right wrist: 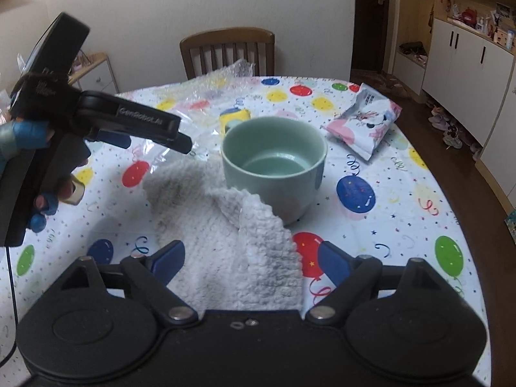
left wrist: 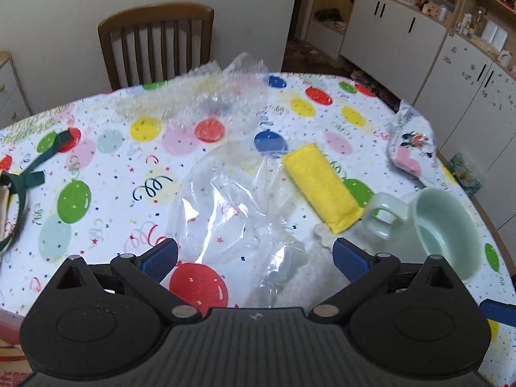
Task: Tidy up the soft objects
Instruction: 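Grasp the white knitted towel with the right tool while the left tool grasps the clear plastic bag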
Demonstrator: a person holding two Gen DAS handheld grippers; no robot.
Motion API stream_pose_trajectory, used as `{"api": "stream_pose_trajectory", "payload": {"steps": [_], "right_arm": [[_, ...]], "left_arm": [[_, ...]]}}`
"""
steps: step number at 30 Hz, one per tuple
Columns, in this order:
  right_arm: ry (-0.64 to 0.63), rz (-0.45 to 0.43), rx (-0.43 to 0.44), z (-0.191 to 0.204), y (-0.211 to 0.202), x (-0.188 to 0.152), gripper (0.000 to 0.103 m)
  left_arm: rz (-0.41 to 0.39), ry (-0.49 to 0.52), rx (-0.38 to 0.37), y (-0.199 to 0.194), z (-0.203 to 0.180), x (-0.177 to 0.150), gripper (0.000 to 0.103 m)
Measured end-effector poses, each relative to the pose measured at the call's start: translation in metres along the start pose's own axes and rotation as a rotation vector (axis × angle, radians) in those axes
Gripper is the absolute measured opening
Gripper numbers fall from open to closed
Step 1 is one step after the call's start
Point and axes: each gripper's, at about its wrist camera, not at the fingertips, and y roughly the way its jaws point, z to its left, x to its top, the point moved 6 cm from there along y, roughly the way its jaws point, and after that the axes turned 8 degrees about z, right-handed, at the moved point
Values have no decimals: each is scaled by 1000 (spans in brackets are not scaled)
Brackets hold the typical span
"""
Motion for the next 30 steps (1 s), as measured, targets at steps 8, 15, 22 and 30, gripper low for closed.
{"api": "stream_pose_trajectory", "payload": {"steps": [8,15,22,30], "right_arm": [[-50,17,-9,9,20,3,83],[-112,38,-32,20,30,1,74],[-159,50,-71,25,33,-6,57],[-226,17,-76,38,26,-5,11]], "left_arm": [[47,-40,27,29,8,4,84],[54,-31,49,34,4,3,64],[44,-18,54,31,1,5,36],[34,-33,39,23,6,7,34]]}}
